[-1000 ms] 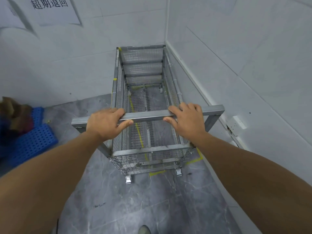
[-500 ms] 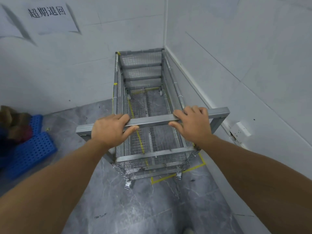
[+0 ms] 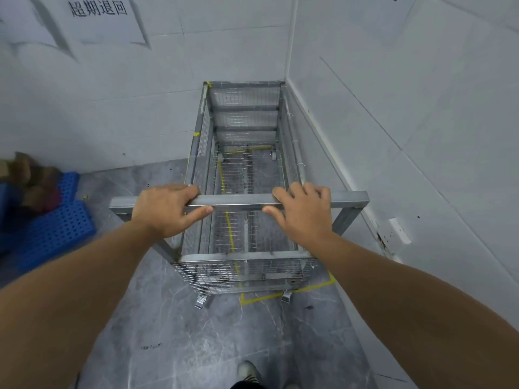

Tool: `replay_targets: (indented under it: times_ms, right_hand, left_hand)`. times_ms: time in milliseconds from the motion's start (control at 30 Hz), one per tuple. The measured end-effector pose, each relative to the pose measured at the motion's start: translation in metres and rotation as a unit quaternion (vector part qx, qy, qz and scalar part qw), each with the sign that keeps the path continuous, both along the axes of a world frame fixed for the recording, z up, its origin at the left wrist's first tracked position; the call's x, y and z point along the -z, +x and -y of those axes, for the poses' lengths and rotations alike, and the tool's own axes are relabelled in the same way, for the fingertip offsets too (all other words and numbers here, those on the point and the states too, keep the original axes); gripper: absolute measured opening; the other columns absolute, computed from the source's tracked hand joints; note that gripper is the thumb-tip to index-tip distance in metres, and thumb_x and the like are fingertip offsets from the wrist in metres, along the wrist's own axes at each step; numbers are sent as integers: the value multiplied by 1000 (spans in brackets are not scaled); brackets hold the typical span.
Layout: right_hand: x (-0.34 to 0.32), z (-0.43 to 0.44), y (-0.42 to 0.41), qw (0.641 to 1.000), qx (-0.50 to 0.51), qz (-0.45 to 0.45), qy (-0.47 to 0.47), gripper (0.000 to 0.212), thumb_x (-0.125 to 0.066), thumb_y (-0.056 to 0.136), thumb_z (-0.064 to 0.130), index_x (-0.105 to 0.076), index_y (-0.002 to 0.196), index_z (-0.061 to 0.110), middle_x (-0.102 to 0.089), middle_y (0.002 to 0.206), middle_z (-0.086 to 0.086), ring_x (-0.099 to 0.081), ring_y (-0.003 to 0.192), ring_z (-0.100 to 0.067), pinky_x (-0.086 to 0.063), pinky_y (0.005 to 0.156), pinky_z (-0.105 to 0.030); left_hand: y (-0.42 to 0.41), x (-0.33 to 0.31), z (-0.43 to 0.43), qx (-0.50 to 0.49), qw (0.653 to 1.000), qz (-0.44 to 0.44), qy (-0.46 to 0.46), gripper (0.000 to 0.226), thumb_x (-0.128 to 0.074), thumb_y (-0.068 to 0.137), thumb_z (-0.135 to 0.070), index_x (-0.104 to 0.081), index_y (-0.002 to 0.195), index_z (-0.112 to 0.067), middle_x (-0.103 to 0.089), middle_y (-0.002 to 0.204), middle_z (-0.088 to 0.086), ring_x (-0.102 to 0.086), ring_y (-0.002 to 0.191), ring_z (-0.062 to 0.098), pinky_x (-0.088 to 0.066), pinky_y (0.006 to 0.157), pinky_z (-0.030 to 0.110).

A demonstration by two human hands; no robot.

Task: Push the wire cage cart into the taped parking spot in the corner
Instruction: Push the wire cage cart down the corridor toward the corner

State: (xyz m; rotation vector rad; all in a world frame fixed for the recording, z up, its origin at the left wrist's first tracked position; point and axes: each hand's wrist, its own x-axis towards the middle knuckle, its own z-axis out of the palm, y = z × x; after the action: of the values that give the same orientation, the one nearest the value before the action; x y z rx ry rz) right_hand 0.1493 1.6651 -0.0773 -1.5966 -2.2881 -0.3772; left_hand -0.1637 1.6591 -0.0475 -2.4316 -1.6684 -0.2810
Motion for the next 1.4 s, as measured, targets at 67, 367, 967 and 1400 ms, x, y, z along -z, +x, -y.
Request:
replay_targets:
  times_ms: [67,367,967,1400]
  right_hand:
    - [0,1,0,1000,4,-2,-3,46,-33,95,69,-56,102,30,-58,92,0,-52,85,-25,-35,81,-44]
    - [-3,5,-3,1000,10,-17,-5,46,-36,95,68,-58,103,29,-59,92,0,-53,87,-26,-35,83,-44]
    - [-2,4,-2,999,3,-42,-6,42,-40,94,67,-58,102,29,-58,89,2,-52,85,-24,-37,83,-45]
    - [-4,3,5,999,5,-44,-31,40,-38,94,67,-57,105,33,-58,93,4,-52,89,-22,-33,86,-43]
  left_hand:
    - [2,0,0,-1,1000,0,1,56,-21,85,-80,-44,77,-29,-49,64,-10,-50,57,16,-33,49,24]
    - [4,-5,2,-20,999,-6,-33,65,-14,81,-83,-52,84,-30,-57,71,-9,-53,64,14,-31,51,25]
    - [8,-7,6,-23,1000,12,-10,66,-15,81,-82,-52,79,-28,-52,63,-9,-49,57,12,-23,47,22]
    - [13,-1,2,-24,1000,14,-12,65,-16,82,-81,-51,78,-27,-53,63,-9,-50,56,12,-31,48,23]
